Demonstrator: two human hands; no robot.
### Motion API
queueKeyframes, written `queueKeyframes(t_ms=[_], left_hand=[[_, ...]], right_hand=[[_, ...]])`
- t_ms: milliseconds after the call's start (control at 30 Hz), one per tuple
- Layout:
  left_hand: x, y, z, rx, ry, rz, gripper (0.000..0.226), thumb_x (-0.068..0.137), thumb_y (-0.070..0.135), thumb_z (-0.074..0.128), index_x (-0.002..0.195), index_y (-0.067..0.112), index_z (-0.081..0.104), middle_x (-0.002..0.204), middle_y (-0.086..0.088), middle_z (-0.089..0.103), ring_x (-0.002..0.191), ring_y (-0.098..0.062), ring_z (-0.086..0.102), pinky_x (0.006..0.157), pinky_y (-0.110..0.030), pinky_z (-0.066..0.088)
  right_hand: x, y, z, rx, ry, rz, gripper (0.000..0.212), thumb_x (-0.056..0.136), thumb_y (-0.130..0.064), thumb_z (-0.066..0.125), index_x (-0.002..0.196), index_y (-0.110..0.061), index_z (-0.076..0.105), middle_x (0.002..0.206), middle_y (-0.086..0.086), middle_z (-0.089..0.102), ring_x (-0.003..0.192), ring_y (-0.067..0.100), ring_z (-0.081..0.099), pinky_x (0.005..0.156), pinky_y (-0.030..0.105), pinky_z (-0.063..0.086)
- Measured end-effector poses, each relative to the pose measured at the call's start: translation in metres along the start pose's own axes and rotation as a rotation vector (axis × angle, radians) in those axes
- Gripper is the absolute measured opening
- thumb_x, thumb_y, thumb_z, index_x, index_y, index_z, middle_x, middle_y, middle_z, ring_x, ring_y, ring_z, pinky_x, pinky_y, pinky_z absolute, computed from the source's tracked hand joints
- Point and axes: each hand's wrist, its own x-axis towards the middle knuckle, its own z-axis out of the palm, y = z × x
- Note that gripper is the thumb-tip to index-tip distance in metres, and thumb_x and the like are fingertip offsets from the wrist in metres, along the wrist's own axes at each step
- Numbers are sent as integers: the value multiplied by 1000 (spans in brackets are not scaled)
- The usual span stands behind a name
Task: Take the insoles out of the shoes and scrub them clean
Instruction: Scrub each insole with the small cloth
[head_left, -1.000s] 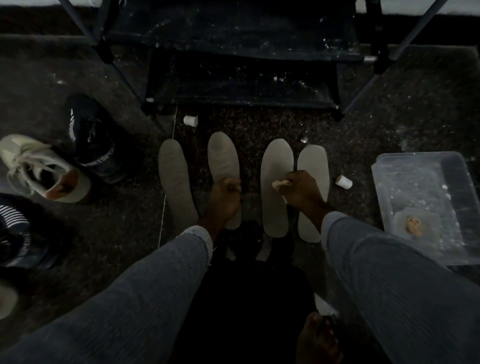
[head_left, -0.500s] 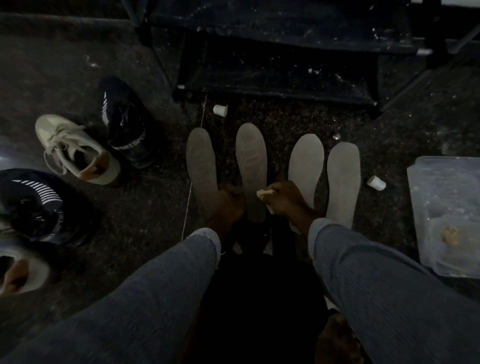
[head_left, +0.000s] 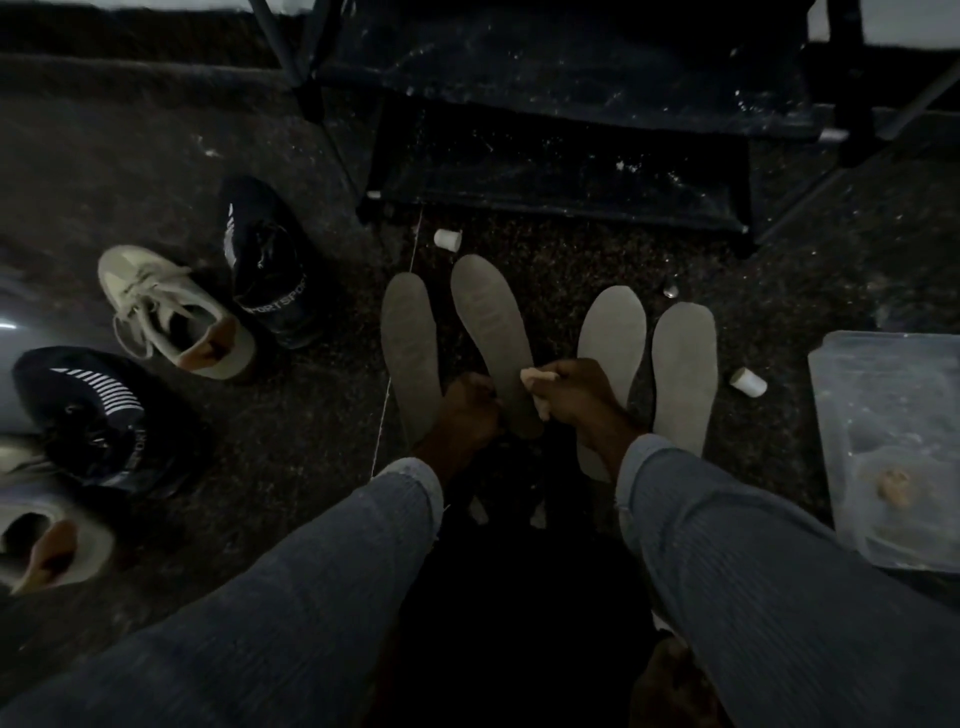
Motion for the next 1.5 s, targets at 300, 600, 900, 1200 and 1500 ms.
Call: queueKeyframes(t_ms=[300, 600, 900, 1200, 1500], left_hand=[[-64, 107, -53, -391, -178, -51, 27, 98, -4, 39, 77, 6, 52, 58, -2, 64, 61, -19, 63, 55, -24, 55], [-189, 202, -107, -239, -82, 238, 9, 96, 4, 52, 90, 5, 59, 85, -7, 62, 75, -13, 62, 59, -19, 56], [-299, 240, -124, -326, -18, 435, 17, 96, 3, 52, 113, 2, 54, 92, -7, 65, 78, -13, 66, 65, -21, 58], [-299, 231, -104, -512, -6, 432, 27, 98, 18, 50, 123, 6, 55, 114, -11, 67, 100, -21, 67, 83, -33, 57], [-283, 248, -99, -1114, -355, 365, 67, 97, 61, 15, 128, 11, 47, 107, -14, 66, 99, -25, 64, 86, -40, 52]], right_hand=[[-62, -98, -31, 241, 17, -116, 20, 86, -8, 69, 67, -10, 63, 48, 1, 58, 36, 7, 51, 43, 20, 44], [-185, -212, -76, 287, 18, -406, 14, 84, -6, 71, 92, 4, 67, 76, 10, 66, 66, 16, 61, 62, 26, 53], [-303, -240, -119, 230, 23, -643, 15, 87, -4, 67, 100, 4, 68, 77, 4, 67, 59, 1, 61, 55, 15, 50], [-321, -228, -124, 152, 51, -698, 12, 84, -5, 70, 96, -2, 70, 81, 5, 70, 69, 5, 63, 63, 17, 53], [-326, -242, -99, 92, 56, -844, 8, 84, -9, 70, 92, -12, 71, 81, -3, 70, 71, 1, 64, 61, 15, 49]])
